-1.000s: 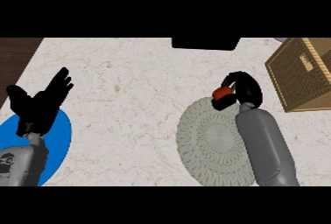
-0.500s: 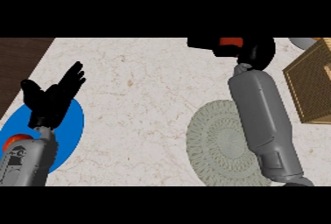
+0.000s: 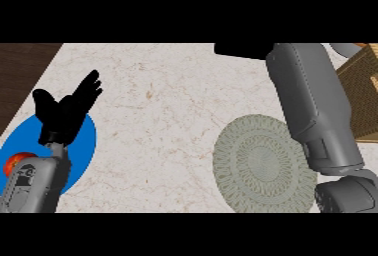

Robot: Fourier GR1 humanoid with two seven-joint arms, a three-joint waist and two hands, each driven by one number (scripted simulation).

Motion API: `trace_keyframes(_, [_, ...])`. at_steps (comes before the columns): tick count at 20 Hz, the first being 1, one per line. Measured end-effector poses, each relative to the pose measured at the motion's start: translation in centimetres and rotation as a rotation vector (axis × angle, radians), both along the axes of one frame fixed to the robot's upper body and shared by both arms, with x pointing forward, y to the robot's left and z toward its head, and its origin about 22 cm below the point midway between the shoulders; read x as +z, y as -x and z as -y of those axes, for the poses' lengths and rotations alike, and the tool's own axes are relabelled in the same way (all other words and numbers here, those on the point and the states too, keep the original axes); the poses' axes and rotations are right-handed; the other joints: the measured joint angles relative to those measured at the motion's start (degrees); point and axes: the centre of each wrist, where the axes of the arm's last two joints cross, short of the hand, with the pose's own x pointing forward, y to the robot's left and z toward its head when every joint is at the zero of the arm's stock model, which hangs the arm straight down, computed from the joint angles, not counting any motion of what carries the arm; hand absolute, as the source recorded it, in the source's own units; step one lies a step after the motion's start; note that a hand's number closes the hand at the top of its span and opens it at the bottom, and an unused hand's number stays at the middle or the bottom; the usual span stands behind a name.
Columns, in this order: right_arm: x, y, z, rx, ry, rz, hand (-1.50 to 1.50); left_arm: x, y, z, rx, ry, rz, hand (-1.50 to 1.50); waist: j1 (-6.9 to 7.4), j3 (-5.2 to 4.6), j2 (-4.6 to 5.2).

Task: Pick the bell pepper from the placemat and place it in the basket

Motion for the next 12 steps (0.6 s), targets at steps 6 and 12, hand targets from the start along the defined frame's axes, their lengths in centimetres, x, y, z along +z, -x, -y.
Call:
trace_keyframes(6, [3.6, -1.2, 1.6, -0.096, 0.097, 0.01, 1.5, 0.0, -0.2, 0.2, 0.007, -0.001, -0.001, 0.0, -0.38, 0.05, 0.14])
trace_keyframes(12, [6.1, -1.7, 3.9, -0.193, 0.16, 0.025, 1.5, 0.3, -0.4, 0.1, 0.015, -0.002, 0.004, 0.0, -0.77, 0.11, 0.16])
